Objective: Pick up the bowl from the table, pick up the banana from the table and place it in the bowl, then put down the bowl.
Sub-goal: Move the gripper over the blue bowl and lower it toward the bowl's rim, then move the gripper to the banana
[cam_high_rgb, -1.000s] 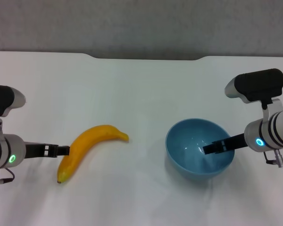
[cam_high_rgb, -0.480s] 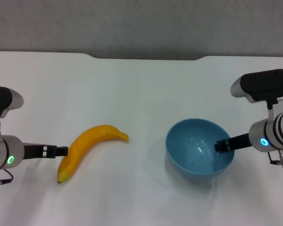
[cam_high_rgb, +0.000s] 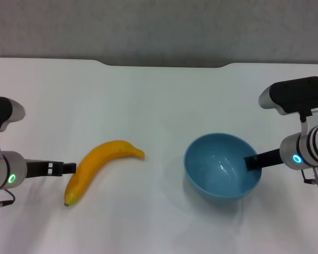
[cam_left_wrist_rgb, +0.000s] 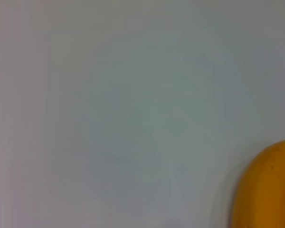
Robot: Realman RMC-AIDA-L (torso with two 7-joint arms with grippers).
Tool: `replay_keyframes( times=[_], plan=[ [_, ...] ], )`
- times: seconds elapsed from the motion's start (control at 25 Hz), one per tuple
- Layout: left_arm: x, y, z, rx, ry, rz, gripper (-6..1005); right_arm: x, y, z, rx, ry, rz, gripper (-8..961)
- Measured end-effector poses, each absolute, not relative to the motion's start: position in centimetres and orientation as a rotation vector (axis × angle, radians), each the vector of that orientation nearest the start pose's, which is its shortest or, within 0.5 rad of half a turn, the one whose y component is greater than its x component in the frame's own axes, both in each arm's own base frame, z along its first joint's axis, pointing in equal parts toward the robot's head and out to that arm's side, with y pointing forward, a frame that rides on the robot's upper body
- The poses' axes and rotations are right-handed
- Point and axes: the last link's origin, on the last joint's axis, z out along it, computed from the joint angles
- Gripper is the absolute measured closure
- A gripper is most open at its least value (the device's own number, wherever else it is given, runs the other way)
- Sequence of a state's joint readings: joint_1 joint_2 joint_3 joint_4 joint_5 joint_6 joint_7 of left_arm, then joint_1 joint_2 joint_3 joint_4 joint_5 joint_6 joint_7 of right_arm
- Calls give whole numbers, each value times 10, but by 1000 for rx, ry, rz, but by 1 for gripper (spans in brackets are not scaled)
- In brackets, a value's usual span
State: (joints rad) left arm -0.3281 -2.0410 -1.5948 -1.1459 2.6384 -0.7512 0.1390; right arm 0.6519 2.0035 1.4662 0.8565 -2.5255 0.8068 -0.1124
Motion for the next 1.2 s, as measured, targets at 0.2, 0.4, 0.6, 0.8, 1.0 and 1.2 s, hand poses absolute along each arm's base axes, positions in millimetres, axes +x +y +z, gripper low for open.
replay_keyframes(
  times=[0.2,0.4,0.6,0.8,1.0,1.2],
  plan=[
    [-295,365,-6,-1908,-1281,41,120,246,405,-49,-2113,1242,-196,906],
    [-290,364,-5,-1912,-1275,-26,121,238,402,-37,-2104,1185,-66,910],
    [-278,360,0,-1935,-1220,-107,121,237,401,-30,-2089,1176,-23,915],
    [-266,356,-12,-2027,-1129,-83,122,237,402,-29,-2087,1171,-20,918],
    [-253,355,-34,-2105,-1007,-85,122,233,403,-28,-2092,1161,-6,920],
    [-253,358,-38,-2099,-989,-95,123,225,403,-28,-2108,1141,8,920]
  ],
)
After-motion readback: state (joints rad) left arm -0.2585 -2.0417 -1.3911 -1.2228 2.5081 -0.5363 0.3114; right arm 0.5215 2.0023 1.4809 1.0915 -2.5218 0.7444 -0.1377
